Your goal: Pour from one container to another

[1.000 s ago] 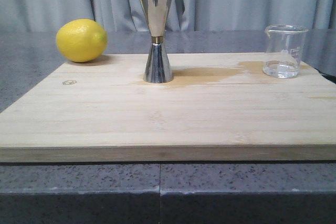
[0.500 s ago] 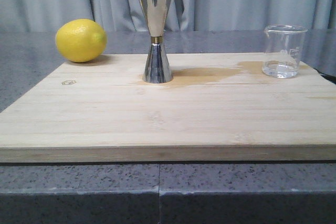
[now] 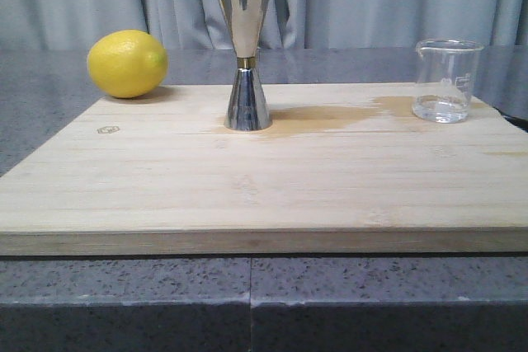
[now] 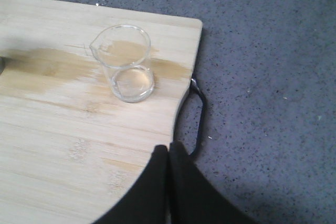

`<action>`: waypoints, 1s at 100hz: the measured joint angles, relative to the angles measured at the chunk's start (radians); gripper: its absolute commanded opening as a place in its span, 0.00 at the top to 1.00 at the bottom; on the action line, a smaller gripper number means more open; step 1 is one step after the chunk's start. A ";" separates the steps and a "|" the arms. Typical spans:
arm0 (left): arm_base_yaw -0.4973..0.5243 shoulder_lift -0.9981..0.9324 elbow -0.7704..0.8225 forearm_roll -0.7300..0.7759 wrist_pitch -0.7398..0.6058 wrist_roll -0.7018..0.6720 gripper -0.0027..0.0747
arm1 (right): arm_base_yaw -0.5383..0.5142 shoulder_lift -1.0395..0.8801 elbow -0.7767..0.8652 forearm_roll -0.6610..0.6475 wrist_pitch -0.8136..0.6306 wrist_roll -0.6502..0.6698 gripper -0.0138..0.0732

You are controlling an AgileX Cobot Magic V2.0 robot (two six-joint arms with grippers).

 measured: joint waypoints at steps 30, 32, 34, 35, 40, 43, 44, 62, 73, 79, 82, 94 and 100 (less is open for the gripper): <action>0.000 0.000 0.000 0.000 0.000 0.002 0.99 | 0.000 0.000 0.000 0.000 0.000 0.000 0.91; 0.000 0.000 0.000 0.000 0.000 0.002 0.99 | 0.000 0.000 0.000 0.000 0.000 0.000 0.91; 0.000 0.000 0.000 0.000 0.000 0.002 0.99 | 0.000 0.000 0.000 0.000 0.000 0.000 0.91; 0.000 0.000 0.000 0.000 0.000 0.002 0.99 | 0.000 0.000 0.000 0.000 0.000 0.000 0.91; 0.000 0.000 0.000 0.000 0.000 0.002 0.99 | 0.000 0.000 0.000 0.000 0.000 0.000 0.91; 0.000 0.000 0.000 0.000 0.000 0.002 0.99 | 0.000 0.000 0.000 0.000 0.000 0.000 0.91; 0.000 0.000 0.000 0.000 0.000 0.002 0.99 | 0.000 0.000 0.000 0.000 0.000 0.000 0.91; 0.000 0.000 0.000 0.000 0.000 0.002 0.99 | 0.000 0.000 0.000 0.000 0.000 0.000 0.91; 0.000 0.000 0.000 0.000 0.000 0.002 0.99 | -0.002 -0.013 0.000 0.000 0.000 0.000 0.91; 0.000 0.000 0.000 0.000 0.000 0.002 0.99 | -0.008 -0.033 0.000 0.000 0.000 0.000 0.91; 0.000 0.000 0.000 0.000 0.000 0.002 0.99 | -0.019 -0.048 0.005 0.000 0.000 0.000 0.91; 0.000 0.000 0.000 0.000 0.000 0.002 0.99 | -0.074 -0.149 0.050 0.011 -0.018 0.000 0.91; 0.000 0.000 0.000 0.000 0.000 0.002 0.99 | -0.111 -0.223 0.093 0.015 -0.047 0.000 0.91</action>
